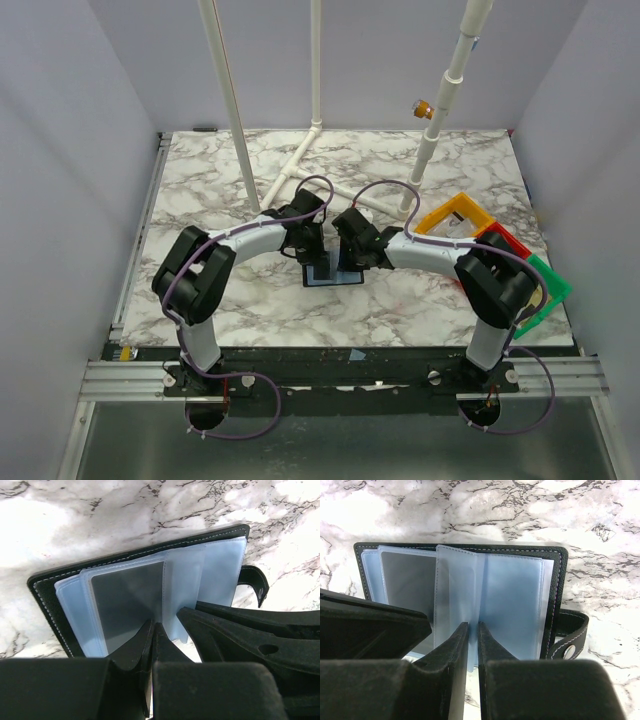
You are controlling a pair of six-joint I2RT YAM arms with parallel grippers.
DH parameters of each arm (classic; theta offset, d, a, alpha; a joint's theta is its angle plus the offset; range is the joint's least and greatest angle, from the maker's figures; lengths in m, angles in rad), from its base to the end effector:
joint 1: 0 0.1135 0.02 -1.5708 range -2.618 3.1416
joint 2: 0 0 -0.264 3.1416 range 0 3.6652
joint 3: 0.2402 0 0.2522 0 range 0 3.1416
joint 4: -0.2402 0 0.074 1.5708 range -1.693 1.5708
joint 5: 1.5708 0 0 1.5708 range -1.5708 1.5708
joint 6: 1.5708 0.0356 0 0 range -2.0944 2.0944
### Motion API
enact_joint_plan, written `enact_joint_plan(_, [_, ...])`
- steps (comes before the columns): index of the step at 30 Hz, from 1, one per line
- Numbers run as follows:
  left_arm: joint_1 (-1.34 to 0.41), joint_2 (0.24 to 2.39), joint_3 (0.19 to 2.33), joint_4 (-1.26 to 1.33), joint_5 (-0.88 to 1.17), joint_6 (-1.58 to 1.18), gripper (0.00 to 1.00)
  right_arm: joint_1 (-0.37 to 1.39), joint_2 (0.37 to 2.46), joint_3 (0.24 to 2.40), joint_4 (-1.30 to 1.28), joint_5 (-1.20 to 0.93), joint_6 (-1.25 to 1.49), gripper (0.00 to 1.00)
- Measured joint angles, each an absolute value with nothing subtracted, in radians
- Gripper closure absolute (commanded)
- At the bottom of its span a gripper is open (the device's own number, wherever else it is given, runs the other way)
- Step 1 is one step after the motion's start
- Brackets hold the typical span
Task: Take the credit cards out of the card holder
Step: Remove the credit card from the card holder.
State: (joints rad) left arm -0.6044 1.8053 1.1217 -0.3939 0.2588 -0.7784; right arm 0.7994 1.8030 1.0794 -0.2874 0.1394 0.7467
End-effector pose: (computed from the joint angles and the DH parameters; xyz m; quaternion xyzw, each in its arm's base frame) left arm 0.2915 -0.2124 0.1666 -0.0522 0.9607 -0.2508 0.1067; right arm 0.2560 0.2561 0.1606 -0.0060 0.9589 0.1445 0.2440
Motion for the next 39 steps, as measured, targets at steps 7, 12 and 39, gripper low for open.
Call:
enact_joint_plan(7, [-0.604, 1.789, 1.122, -0.411, 0.224, -0.766, 1.00, 0.799, 1.805, 1.072, -0.265, 0.131, 0.752, 0.87])
enact_joint_plan(12, [-0.604, 1.790, 1.122, -0.414, 0.221, -0.759, 1.00, 0.799, 1.805, 1.056, -0.226, 0.114, 0.758, 0.87])
enact_joint_plan(39, [-0.632, 1.822, 1.177, -0.423, 0.221, -0.750, 1.00, 0.797, 1.689, 1.046, -0.324, 0.157, 0.758, 0.67])
